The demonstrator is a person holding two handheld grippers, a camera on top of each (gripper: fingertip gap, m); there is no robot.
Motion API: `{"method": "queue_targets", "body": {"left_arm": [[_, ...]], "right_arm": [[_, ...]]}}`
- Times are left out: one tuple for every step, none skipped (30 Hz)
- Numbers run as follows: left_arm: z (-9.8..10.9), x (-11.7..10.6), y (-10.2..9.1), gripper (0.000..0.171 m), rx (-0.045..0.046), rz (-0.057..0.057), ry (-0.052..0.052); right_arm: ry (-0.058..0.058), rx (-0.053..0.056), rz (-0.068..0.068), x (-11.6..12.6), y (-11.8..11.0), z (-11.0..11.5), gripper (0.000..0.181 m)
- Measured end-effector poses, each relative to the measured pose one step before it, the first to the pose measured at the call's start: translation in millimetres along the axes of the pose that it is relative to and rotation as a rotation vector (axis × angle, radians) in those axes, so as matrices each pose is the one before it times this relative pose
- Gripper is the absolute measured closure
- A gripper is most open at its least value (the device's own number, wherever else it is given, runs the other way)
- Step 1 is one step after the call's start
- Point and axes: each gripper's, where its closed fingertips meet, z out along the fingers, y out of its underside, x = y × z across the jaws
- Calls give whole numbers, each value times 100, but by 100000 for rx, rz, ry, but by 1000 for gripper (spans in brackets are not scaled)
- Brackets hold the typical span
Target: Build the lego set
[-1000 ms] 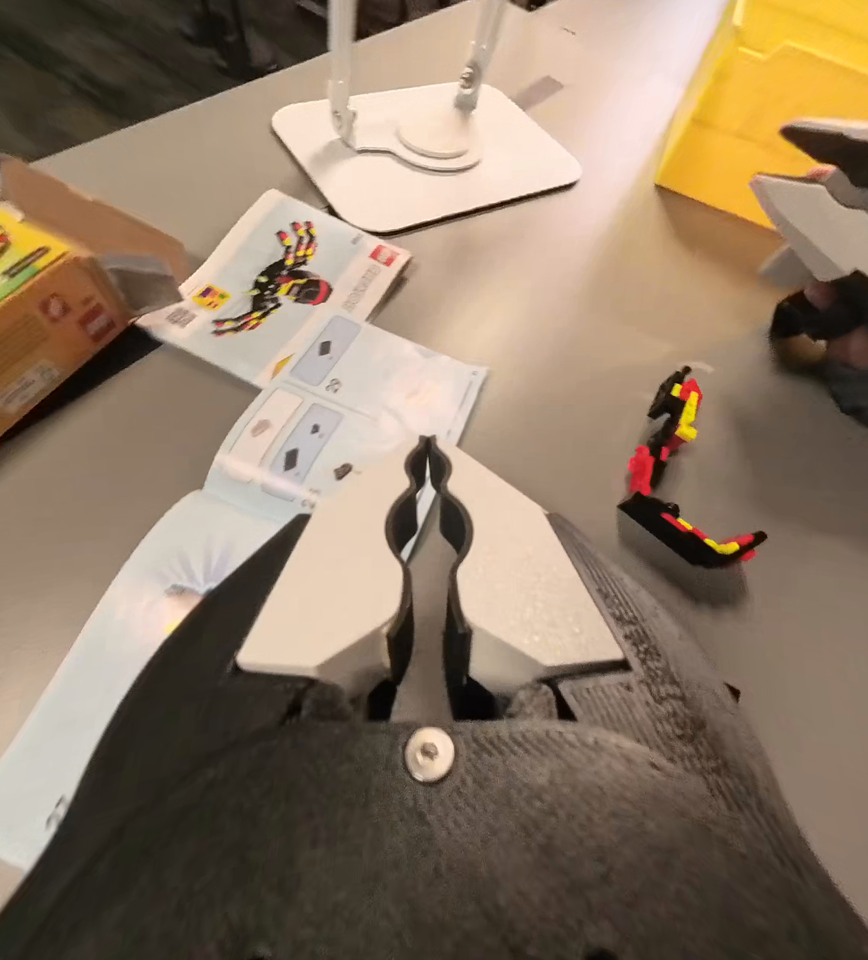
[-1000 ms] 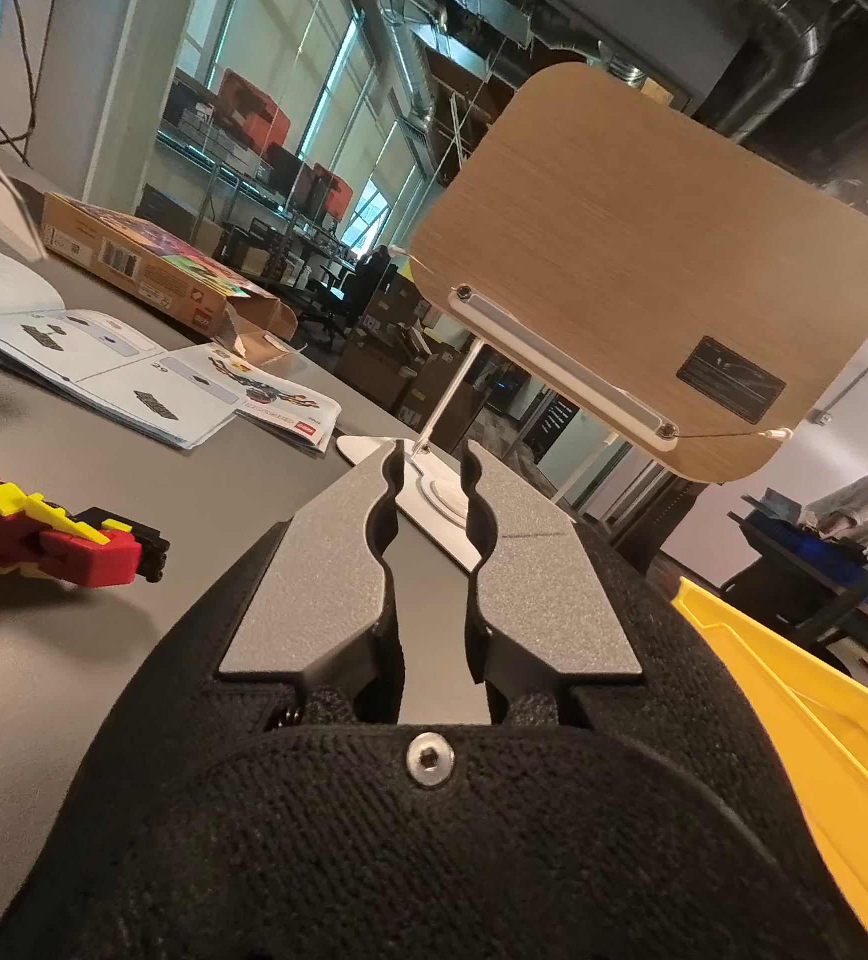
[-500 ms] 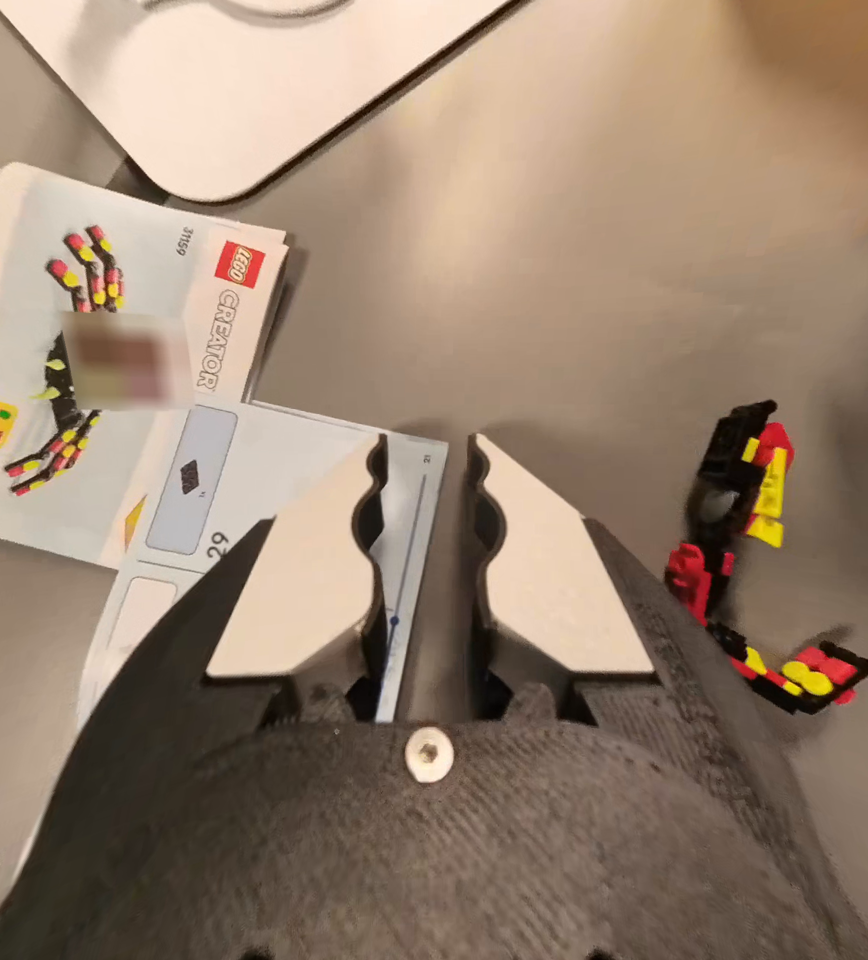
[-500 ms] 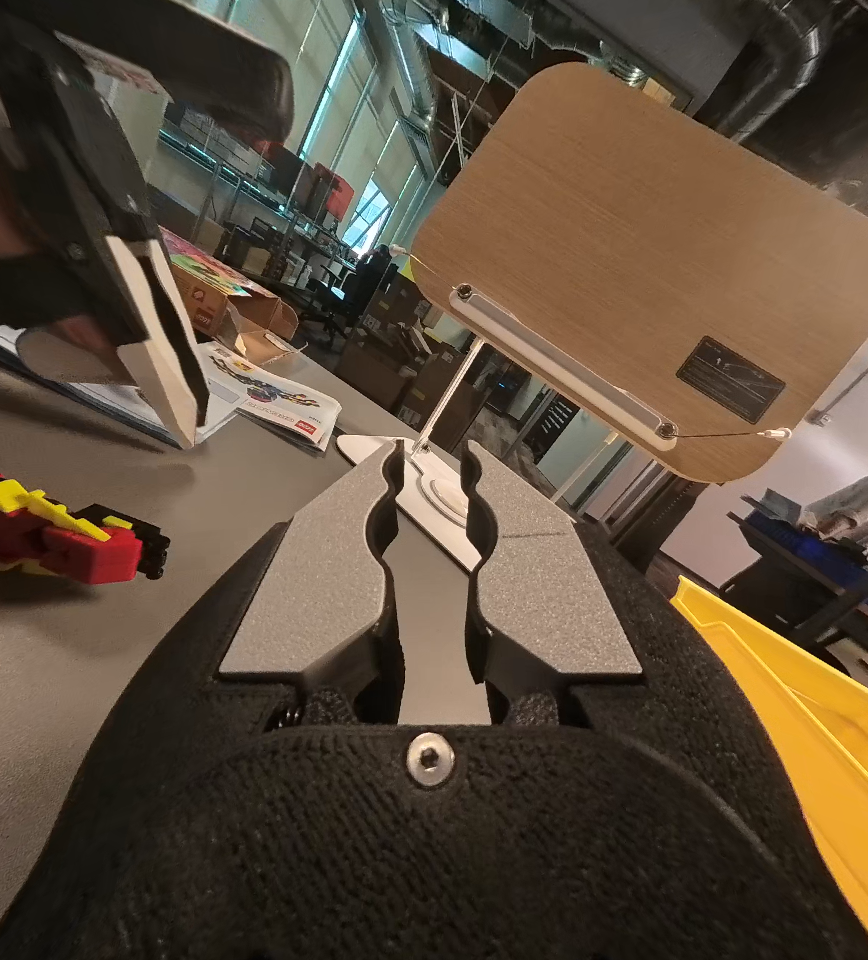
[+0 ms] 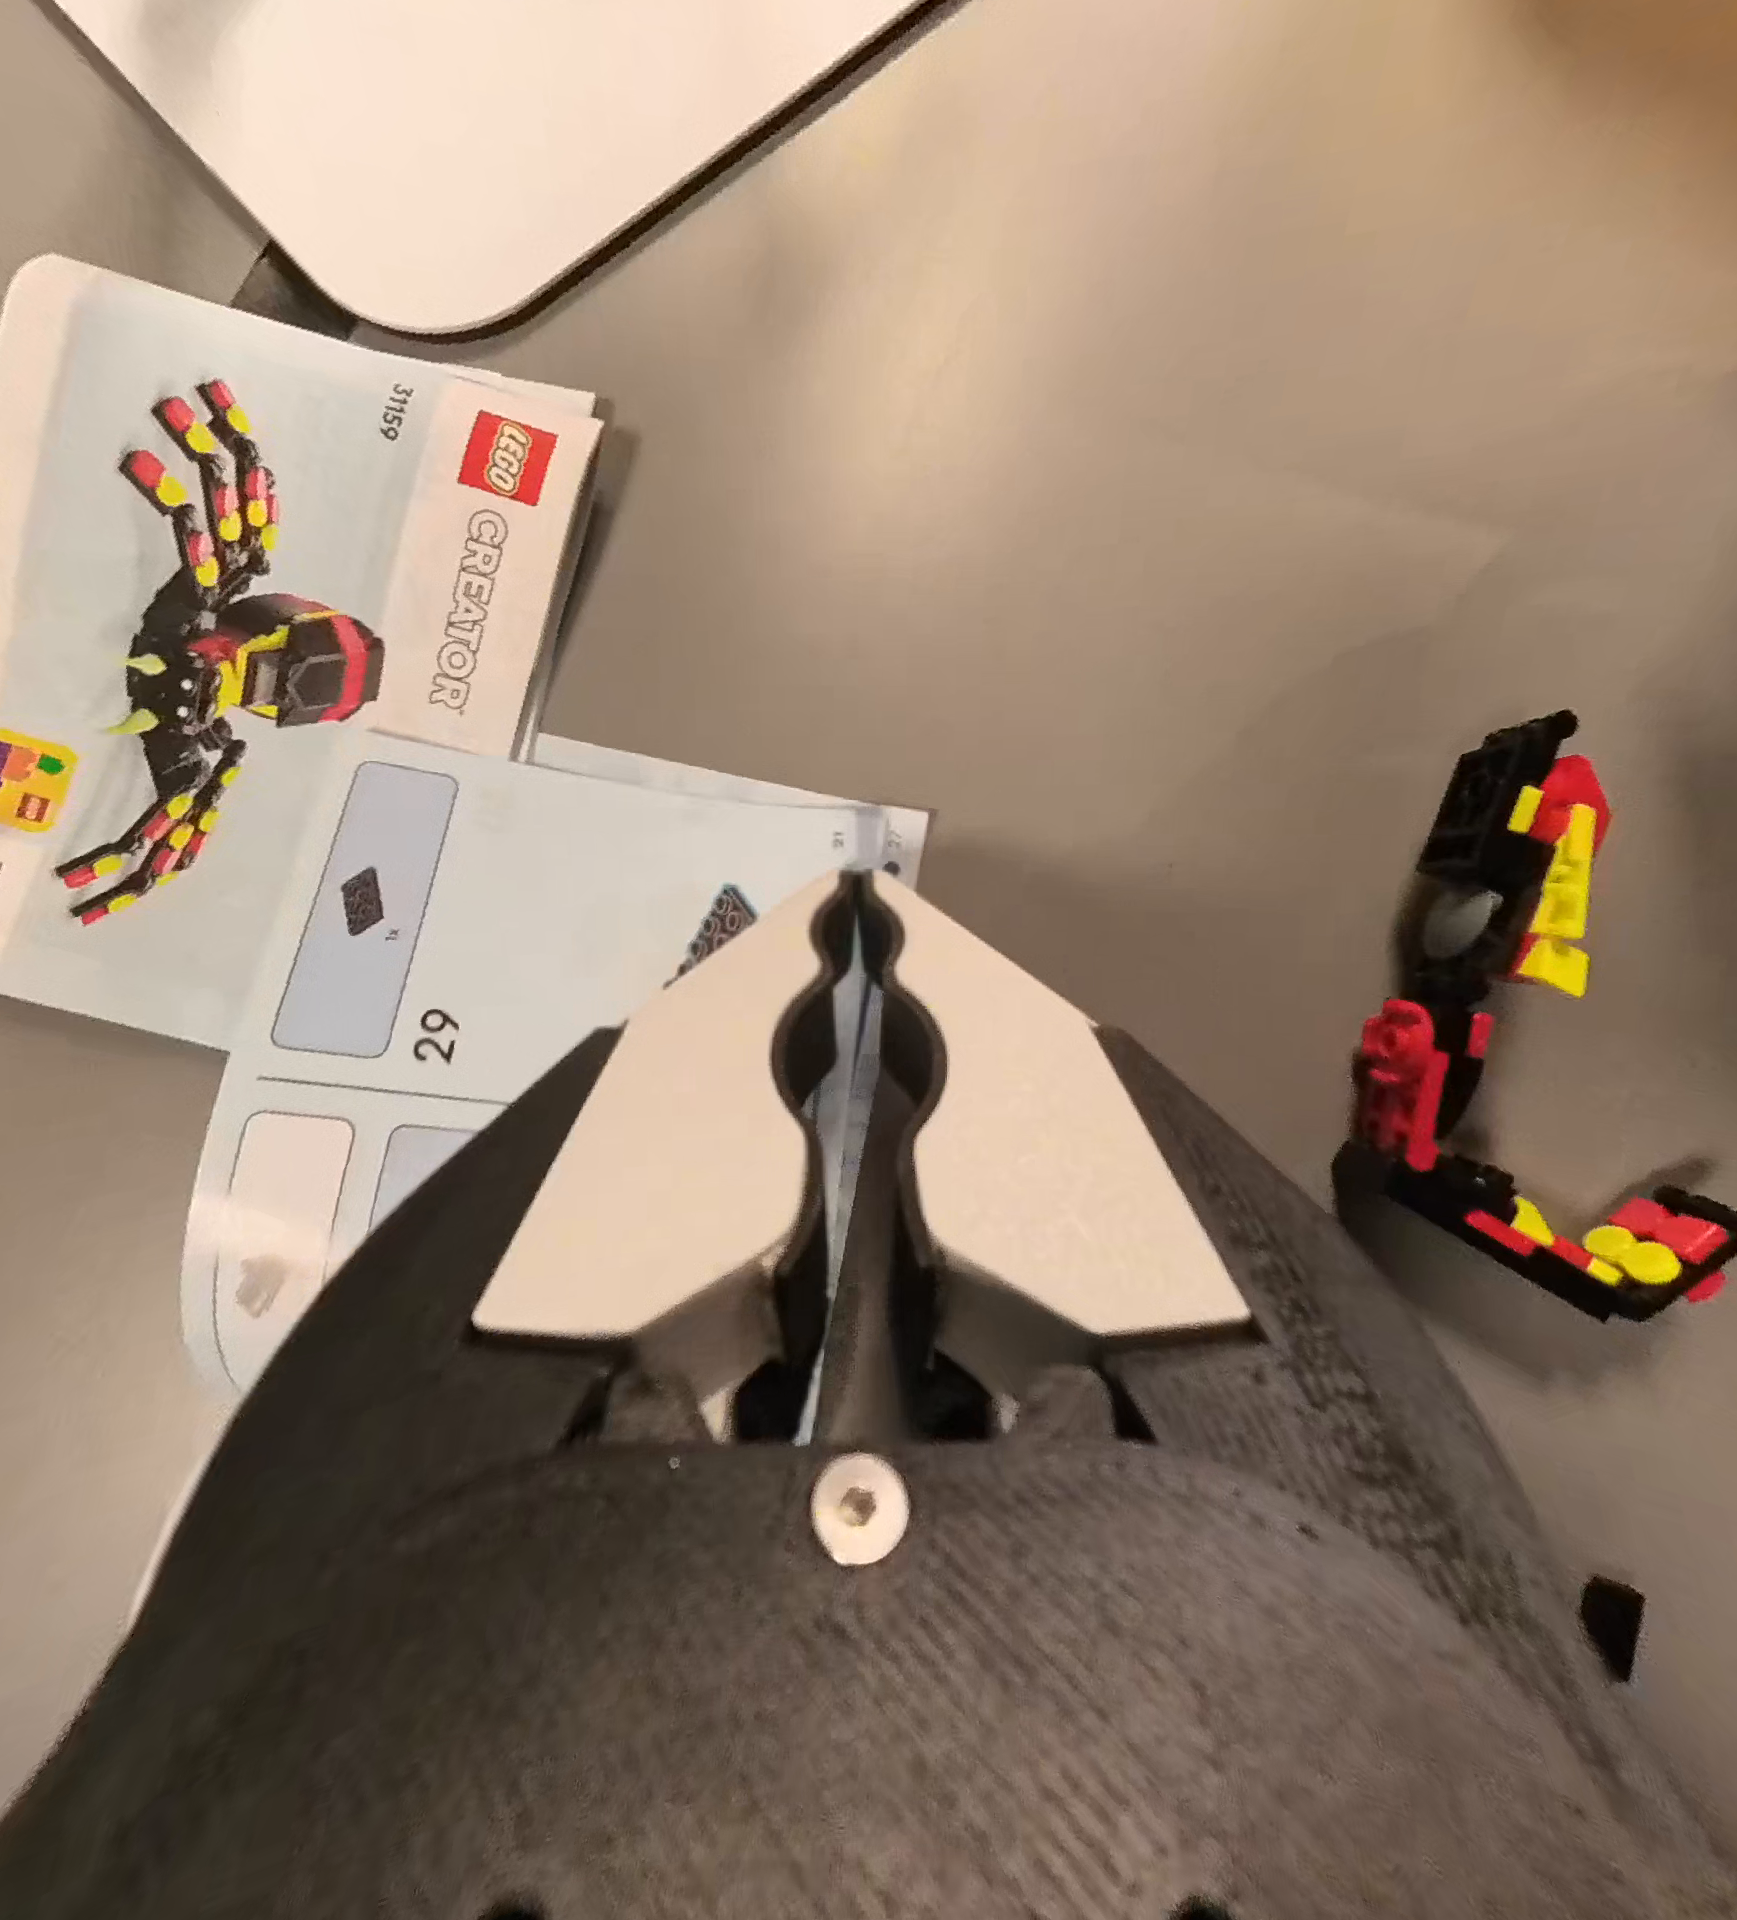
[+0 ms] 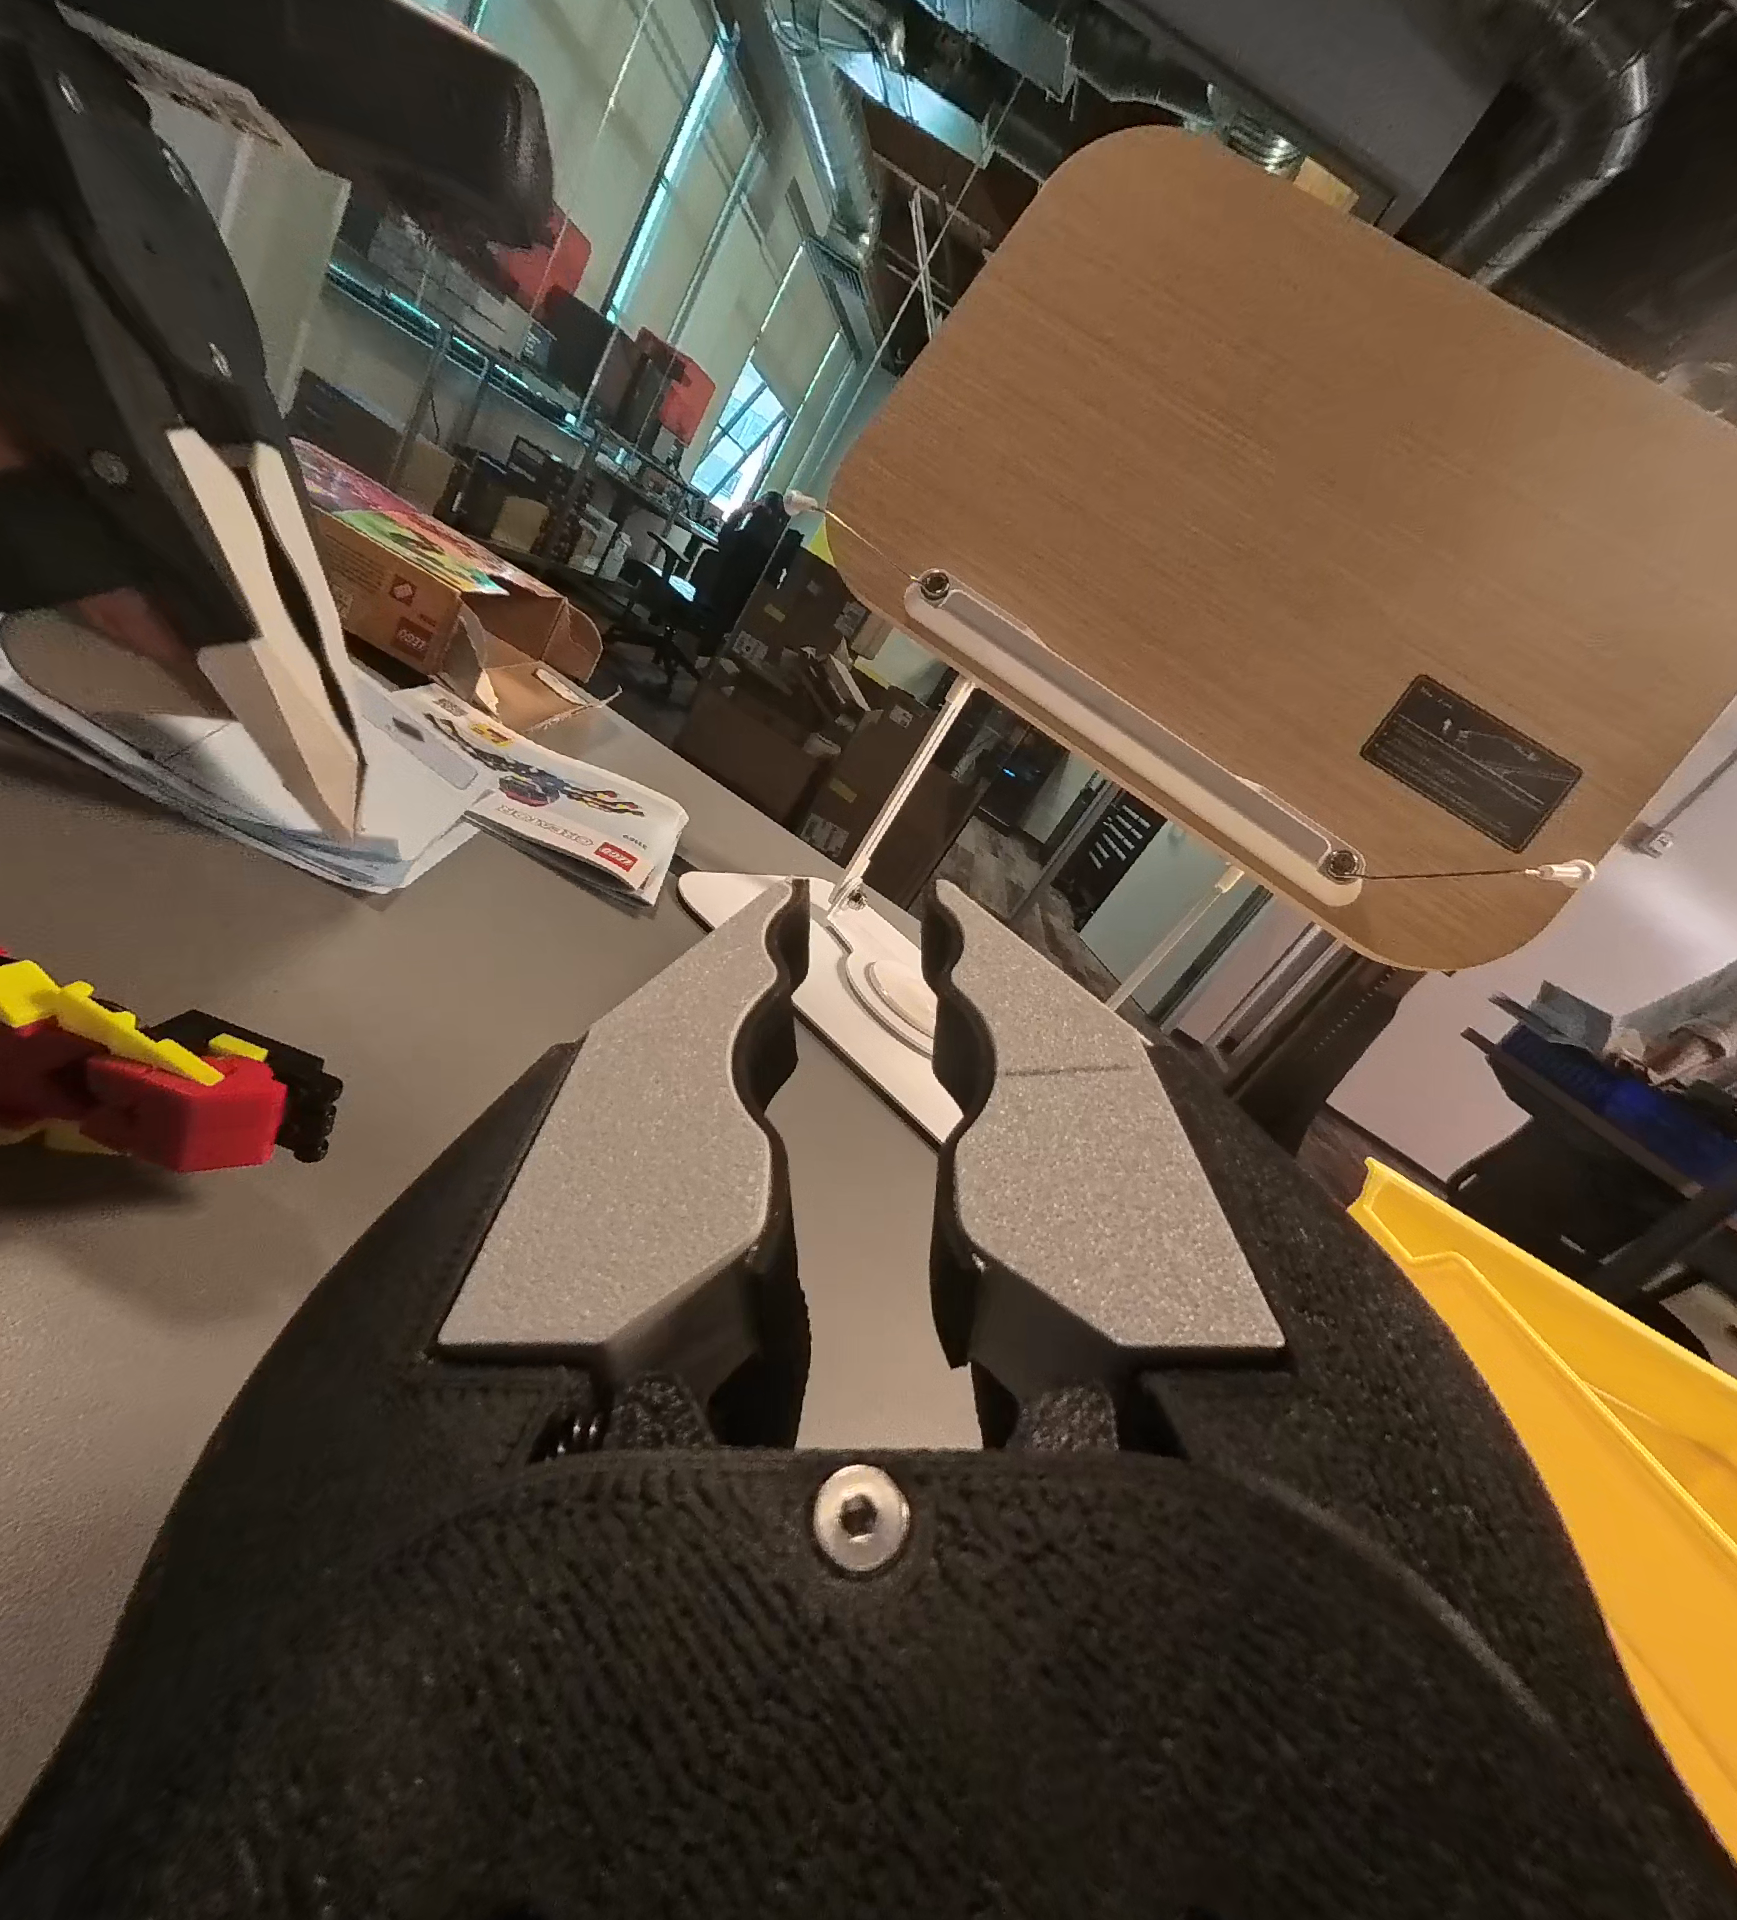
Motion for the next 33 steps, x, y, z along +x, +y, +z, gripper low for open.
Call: {"method": "queue_targets", "body": {"left_arm": [[-96,-104,70,171,-71,-225,-164],[-54,-145,167,171,-772,124,-569],[-58,-186,208,171,-1062,635,-1172],[-52,-258,219,171,-1137,943,-1957],[-64,-223,199,171,-1111,1066,-1937],[-82,-177,134,171,-646,861,-1742],[-116,-116,82,171,-292,585,-1381],[-135,-100,73,171,-224,34,-1259],[-169,-180,52,171,-121,-430,-1616],[-174,-79,151,171,-595,-580,-830],[-143,-50,254,171,-1215,-485,-519],[-131,-203,309,171,-1418,150,-1596],[-114,-352,430,171,-2101,1096,-2723],[-94,-409,517,171,-2538,1772,-3222],[-101,-377,473,171,-2230,1851,-3121],[-123,-327,440,171,-1859,1275,-2775],[-169,-372,395,171,-1585,449,-2864],[-235,-462,381,171,-1229,-89,-3310],[-295,-632,481,171,-1738,-1126,-4201],[-348,-862,642,171,-2729,-2214,-5596],[-367,-960,885,171,-4058,-2607,-6276],[-358,-895,1097,171,-5219,-2324,-5846],[-308,-627,1128,171,-5063,-963,-4343],[-271,-553,1077,171,-4184,70,-4087],[-257,-539,952,171,-2741,724,-4408],[-279,-695,930,171,-1929,-233,-5597],[-319,-752,924,171,-1597,-518,-5581],[-413,-797,893,171,-393,-941,-5400],[-486,-862,914,171,403,-1696,-5079],[-583,-850,863,170,1895,-2848,-4094],[-690,-723,727,167,3719,-4410,-2279],[-730,-473,609,164,4769,-5705,217],[-782,-287,565,158,4791,-6422,1974]], "right_arm": [[-67,-27,-104,-18,6,3,162],[-67,-27,-107,-13,-2,5,162],[-63,-8,-85,-19,3,5,162],[-44,-5,-45,-11,-5,-3,162],[-34,-7,-23,-6,1,9,162],[-32,-17,-41,-9,-3,-4,162],[-62,-9,-91,-19,4,4,162],[-90,-7,-117,-15,-5,6,162],[-72,-4,-92,-17,3,-5,162],[-51,1,-62,-11,-6,-3,162],[-51,-2,-61,-16,3,-4,162],[-66,-15,-89,-14,-4,6,162],[-100,-29,-128,-21,6,3,162],[-114,-31,-160,-29,1,0,162],[-105,-35,-168,-30,1,9,162],[-85,-39,-151,-26,2,0,162],[-70,-33,-127,-17,7,3,162],[-56,-28,-102,-14,7,-6,162],[-44,-10,-69,-9,-4,-4,162],[-27,-8,-50,-6,9,-2,162],[-21,-26,-60,-7,-2,-5,162],[-54,-25,-95,-17,6,4,162],[-79,-31,-132,-18,6,3,162],[-68,-45,-139,-16,8,2,162],[-62,-47,-141,-23,3,-1,162],[-58,-40,-134,-20,2,-10,162],[-45,-27,-107,-12,6,-6,162],[-41,-16,-82,-5,-3,-13,162],[-12,-38,-80,-14,3,-19,162],[6,-26,-35,2,-1,-24,162],[4,22,29,0,-7,-30,162],[-29,18,-2,-6,-7,-21,162],[-99,-50,-143,-28,3,-1,162]]}}
